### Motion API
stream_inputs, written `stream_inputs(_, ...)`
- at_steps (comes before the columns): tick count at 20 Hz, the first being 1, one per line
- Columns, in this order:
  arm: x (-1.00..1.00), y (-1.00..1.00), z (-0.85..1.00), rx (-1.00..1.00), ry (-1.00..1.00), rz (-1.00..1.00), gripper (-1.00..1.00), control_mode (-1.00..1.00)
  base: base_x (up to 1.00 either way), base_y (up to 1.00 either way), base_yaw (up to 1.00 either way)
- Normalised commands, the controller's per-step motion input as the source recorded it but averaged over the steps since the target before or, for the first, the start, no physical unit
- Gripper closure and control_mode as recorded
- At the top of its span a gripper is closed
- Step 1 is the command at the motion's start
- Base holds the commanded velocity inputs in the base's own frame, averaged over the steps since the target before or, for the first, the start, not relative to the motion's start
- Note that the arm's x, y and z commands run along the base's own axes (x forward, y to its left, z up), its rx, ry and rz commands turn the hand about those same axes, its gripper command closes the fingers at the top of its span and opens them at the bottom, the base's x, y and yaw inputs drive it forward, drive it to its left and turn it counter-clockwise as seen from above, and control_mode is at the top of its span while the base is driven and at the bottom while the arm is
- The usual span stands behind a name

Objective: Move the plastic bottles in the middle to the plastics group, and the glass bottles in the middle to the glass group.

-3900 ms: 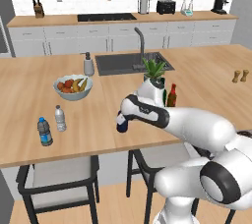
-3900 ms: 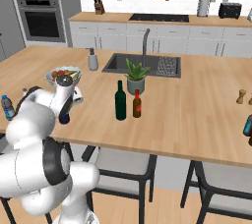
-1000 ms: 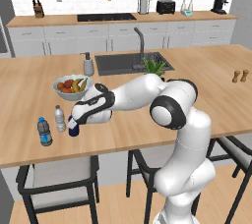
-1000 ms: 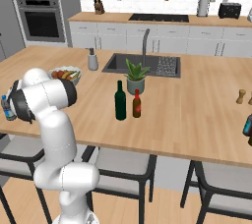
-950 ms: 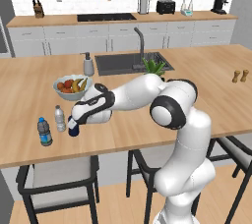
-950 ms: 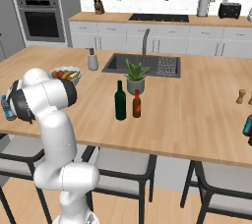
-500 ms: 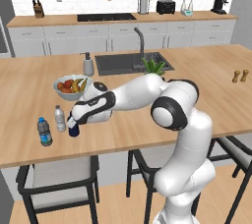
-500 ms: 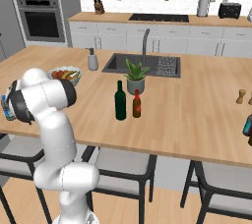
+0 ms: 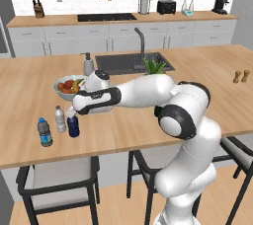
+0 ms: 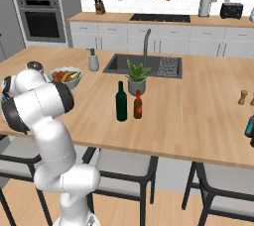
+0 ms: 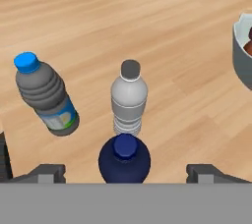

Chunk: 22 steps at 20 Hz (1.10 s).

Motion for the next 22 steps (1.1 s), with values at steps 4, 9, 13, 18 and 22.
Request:
stream_inputs(4, -0.44, -0.62, 0.45, 0.07, 0.0, -0.09, -1.0, -1.0, 0.0, 0.0, 0.0)
stream_inputs(9, -0.44, -0.92, 0.19, 0.06, 0.0, -0.18, -1.0, -1.0, 0.0, 0.0, 0.0)
stream_inputs(13, -0.43, -0.99, 0.05, 0.01, 0.0, -0.21, -1.0, -1.0, 0.0, 0.0, 0.0)
stream_inputs(18, -0.47, -0.99, 0.1, 0.0, 0.0, -0.26, -1.0, -1.0, 0.0, 0.0, 0.0)
stream_inputs(22, -0.24, -0.96, 0.21, 0.0, 0.04, -0.32, -1.0, -1.0, 0.0, 0.0, 0.0)
